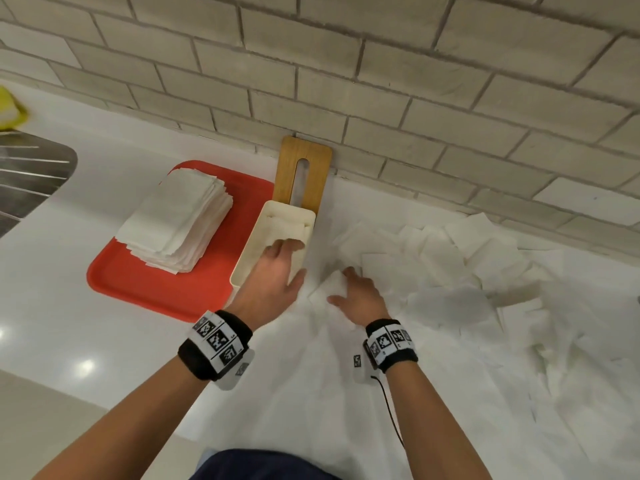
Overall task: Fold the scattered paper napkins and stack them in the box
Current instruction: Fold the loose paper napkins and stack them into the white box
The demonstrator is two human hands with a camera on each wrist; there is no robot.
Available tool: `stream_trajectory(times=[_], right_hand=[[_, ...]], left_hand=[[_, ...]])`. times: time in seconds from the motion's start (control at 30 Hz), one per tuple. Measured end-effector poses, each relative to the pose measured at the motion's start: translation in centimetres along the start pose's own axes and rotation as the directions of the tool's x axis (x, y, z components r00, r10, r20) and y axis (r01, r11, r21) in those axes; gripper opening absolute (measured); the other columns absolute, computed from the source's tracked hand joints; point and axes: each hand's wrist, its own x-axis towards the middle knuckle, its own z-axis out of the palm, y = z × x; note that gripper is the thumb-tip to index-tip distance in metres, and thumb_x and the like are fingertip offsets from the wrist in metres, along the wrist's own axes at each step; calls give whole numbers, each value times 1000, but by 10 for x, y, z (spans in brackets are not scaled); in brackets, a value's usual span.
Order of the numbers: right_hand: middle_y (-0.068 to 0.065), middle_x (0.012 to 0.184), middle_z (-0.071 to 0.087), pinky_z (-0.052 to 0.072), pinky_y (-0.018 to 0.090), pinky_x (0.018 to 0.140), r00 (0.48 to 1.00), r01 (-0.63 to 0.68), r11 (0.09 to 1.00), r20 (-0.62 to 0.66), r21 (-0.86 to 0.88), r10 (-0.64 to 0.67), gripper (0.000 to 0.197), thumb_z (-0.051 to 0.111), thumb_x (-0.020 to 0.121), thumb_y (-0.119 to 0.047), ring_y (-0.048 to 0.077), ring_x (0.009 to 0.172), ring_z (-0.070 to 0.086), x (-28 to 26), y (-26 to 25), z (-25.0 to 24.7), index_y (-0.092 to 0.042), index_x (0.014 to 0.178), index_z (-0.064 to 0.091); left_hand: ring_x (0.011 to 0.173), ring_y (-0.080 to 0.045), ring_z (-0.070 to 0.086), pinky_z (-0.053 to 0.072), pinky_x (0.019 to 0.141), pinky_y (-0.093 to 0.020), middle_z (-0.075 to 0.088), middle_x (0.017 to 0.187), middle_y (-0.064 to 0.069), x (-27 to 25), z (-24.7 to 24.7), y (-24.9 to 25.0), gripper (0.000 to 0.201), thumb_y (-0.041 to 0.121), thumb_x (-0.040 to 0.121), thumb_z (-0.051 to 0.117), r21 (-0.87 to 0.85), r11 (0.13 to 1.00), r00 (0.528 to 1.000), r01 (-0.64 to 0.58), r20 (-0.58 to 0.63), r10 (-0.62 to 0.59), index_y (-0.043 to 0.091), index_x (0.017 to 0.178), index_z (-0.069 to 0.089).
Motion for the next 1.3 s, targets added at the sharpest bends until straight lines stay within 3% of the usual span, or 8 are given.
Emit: stream_trajectory(times=[0.13,0.37,0.5,0.7,0.87,1.1,1.17,1.3], right_hand=[[4,136,71,57,46,102,997,57,917,-67,395,-33,53,69,100,-48,29,122,68,-33,1,-28,-20,143,61],[0,112,72,56,25,69,998,53,456,-34,888,-49,49,83,94,-30,8,78,68,-81,-3,-69,-32,138,60],[1,135,69,56,53,109,994,103,476,-107,873,-19,55,85,83,-57,21,122,72,-90,-1,-69,-41,131,64],[4,139,67,63,30,89,969,246,495,-221,833,-110,79,82,88,-54,12,117,73,-102,-11,-63,-40,152,37],[-6,111,77,67,49,82,929,364,541,-333,758,-159,96,90,87,-17,21,95,80,-98,-42,-44,-40,150,22],[-10,62,53,43,12,59,910,355,788,-380,503,-167,18,79,95,-23,6,55,55,-58,-95,-11,-23,109,67],[-11,75,60,42,9,66,935,281,837,-330,469,-129,18,75,98,-24,1,69,61,-37,-111,-5,-17,114,70],[15,122,63,59,37,95,983,161,923,-137,349,-119,35,70,102,-31,36,105,70,-8,-133,3,-12,131,63]], left_hand=[[135,-12,50,41,112,-25,50,147,12,-20,12,3,61,42,92,81,-111,976,970,-187,138,201,29,144,52],[135,-7,57,47,113,-29,57,144,16,-16,15,24,69,41,81,93,-352,893,923,-280,156,351,31,141,59],[116,-7,69,58,99,-35,72,123,17,-12,16,31,43,35,89,87,-422,877,956,-230,68,284,26,129,73],[105,-11,75,62,88,-39,79,108,17,-4,14,31,11,25,101,74,-479,870,990,-117,17,142,26,111,80],[59,-8,61,42,57,-19,69,70,3,24,1,8,15,29,105,67,-307,950,977,-47,-213,-21,15,100,69],[72,0,60,40,59,-10,71,91,1,80,-40,-27,10,19,106,64,-174,978,960,112,-236,-151,17,114,59],[71,-5,55,36,56,-12,67,93,-2,94,-44,-39,13,8,107,58,-7,993,978,116,-174,-115,14,119,57],[96,-30,68,51,74,-29,67,110,-12,114,-26,-75,39,-14,95,52,279,953,985,116,90,-146,21,105,66]])
